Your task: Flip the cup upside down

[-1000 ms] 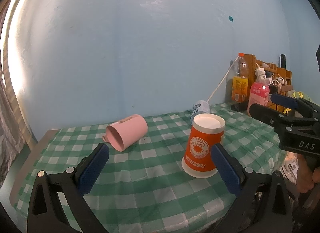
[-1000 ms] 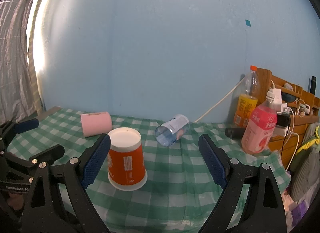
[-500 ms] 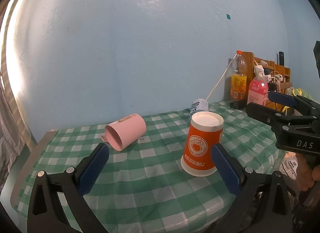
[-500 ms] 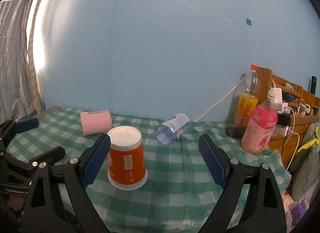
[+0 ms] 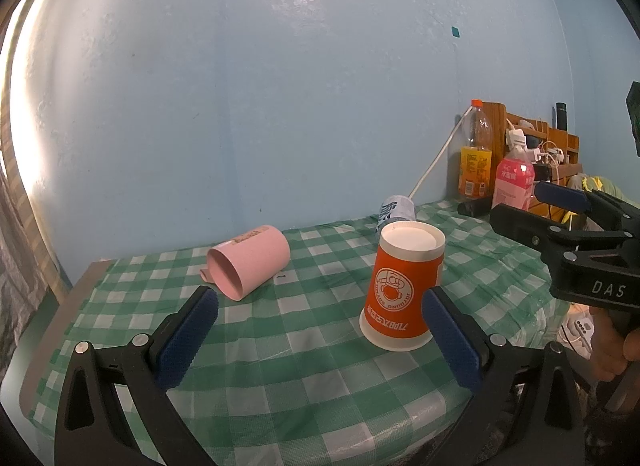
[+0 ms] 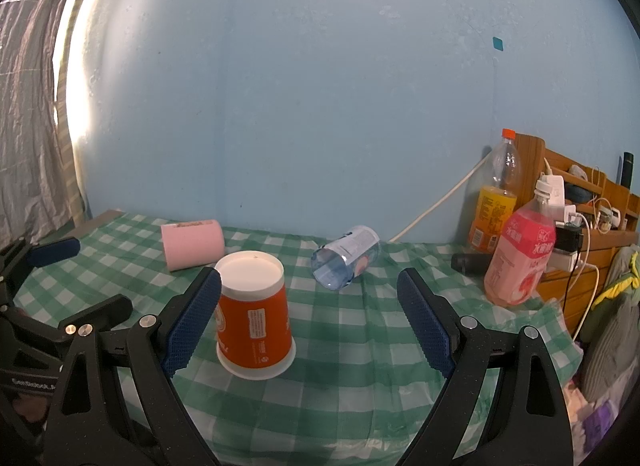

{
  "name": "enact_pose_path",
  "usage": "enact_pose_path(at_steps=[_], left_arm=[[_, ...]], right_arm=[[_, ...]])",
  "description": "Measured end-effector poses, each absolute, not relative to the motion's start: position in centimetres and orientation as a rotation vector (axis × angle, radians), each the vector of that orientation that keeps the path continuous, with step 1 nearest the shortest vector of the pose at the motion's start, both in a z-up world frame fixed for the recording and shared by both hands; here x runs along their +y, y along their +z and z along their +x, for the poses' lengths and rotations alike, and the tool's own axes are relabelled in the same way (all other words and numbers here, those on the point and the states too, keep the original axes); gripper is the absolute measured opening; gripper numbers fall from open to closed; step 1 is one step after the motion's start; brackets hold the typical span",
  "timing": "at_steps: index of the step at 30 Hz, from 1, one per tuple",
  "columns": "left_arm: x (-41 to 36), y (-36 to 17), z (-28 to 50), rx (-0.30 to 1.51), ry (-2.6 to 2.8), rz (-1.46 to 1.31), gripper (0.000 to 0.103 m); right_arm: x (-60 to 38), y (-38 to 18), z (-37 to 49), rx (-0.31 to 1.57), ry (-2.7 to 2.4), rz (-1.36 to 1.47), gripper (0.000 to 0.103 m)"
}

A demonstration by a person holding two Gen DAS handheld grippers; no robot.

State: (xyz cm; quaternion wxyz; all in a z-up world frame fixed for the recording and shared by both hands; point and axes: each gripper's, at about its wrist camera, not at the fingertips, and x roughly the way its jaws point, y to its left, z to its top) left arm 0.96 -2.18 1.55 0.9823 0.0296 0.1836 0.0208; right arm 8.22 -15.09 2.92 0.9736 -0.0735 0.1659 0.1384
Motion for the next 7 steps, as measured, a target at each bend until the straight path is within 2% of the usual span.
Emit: enact_pose_path(at_steps=[7], left_arm=[[-2.35, 1.55, 0.84, 0.367, 0.036, 0.062, 0.103]], right_arm=[[-15.01, 2.84, 8.19, 0.336, 0.279, -0.149, 0.089]])
